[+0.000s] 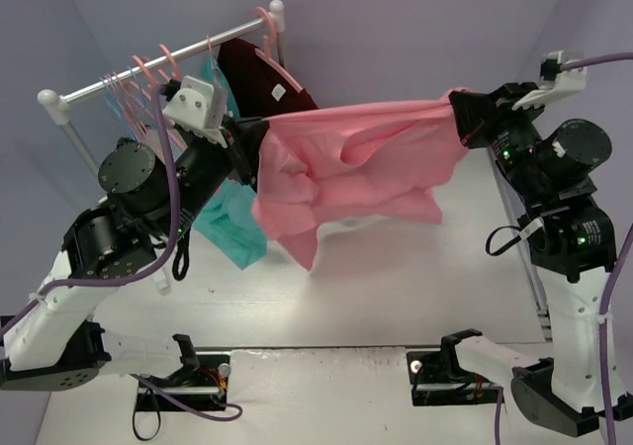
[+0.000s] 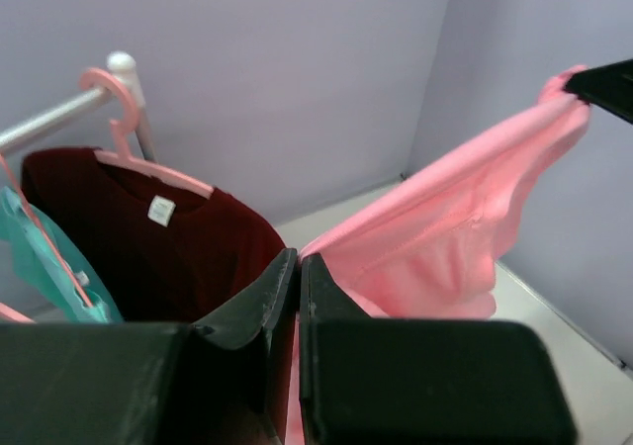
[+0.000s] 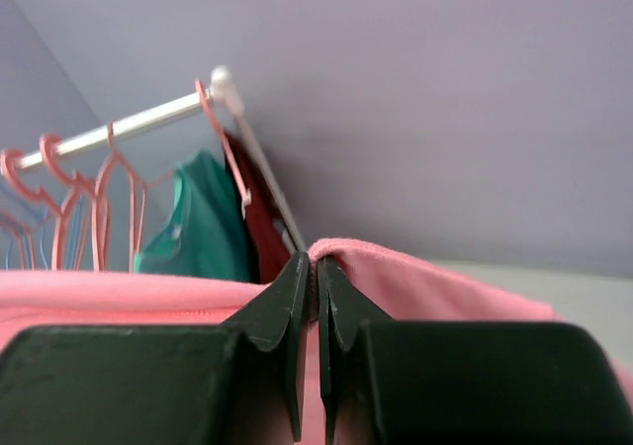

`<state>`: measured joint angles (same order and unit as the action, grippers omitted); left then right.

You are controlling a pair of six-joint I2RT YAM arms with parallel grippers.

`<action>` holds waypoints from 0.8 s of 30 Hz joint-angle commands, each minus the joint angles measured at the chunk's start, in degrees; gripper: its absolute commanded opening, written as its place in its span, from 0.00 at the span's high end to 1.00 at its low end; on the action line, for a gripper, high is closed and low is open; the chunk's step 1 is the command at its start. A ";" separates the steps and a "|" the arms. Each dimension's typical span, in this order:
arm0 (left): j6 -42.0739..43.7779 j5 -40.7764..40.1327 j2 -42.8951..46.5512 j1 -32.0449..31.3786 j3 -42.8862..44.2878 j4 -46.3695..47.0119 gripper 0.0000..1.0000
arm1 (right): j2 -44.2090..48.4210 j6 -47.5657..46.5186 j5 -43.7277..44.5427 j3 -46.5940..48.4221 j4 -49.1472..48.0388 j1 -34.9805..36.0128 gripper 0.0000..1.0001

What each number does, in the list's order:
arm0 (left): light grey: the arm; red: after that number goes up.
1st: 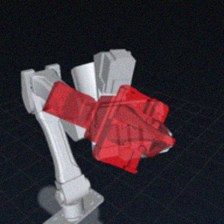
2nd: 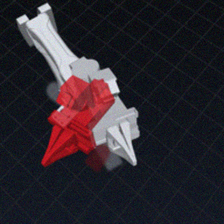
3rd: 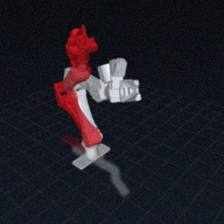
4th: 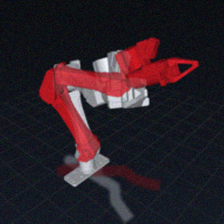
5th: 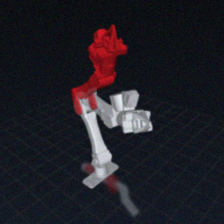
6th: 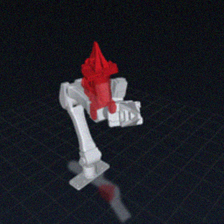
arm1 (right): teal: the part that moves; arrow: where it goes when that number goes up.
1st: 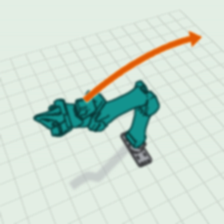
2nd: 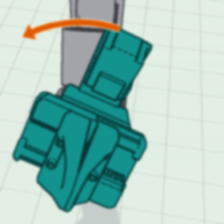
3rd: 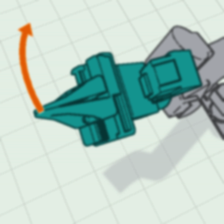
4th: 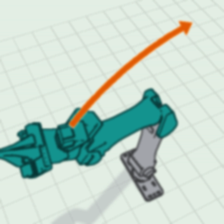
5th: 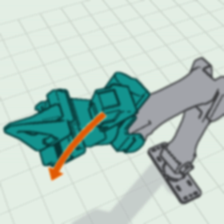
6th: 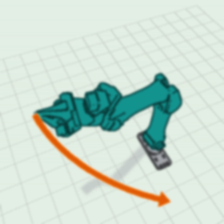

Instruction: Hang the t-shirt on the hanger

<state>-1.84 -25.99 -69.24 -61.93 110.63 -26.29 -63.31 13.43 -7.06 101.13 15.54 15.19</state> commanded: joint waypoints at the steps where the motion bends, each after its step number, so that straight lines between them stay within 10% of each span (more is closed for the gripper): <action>1: -3.49 2.52 1.23 -0.11 -9.45 0.05 1.00 | 0.72 1.28 -2.84 -9.59 0.76 -0.08 1.00; 11: -22.60 4.48 1.65 -0.21 -44.54 13.90 1.00 | 5.06 5.68 -1.12 -38.02 1.79 0.04 1.00; 24: -25.91 -3.91 -8.68 9.27 -45.69 19.44 1.00 | -16.87 5.69 1.12 -42.48 -6.67 1.33 1.00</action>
<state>-26.60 -27.10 -77.16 -55.24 60.54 -13.87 -76.64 18.41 -7.47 56.55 15.05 15.99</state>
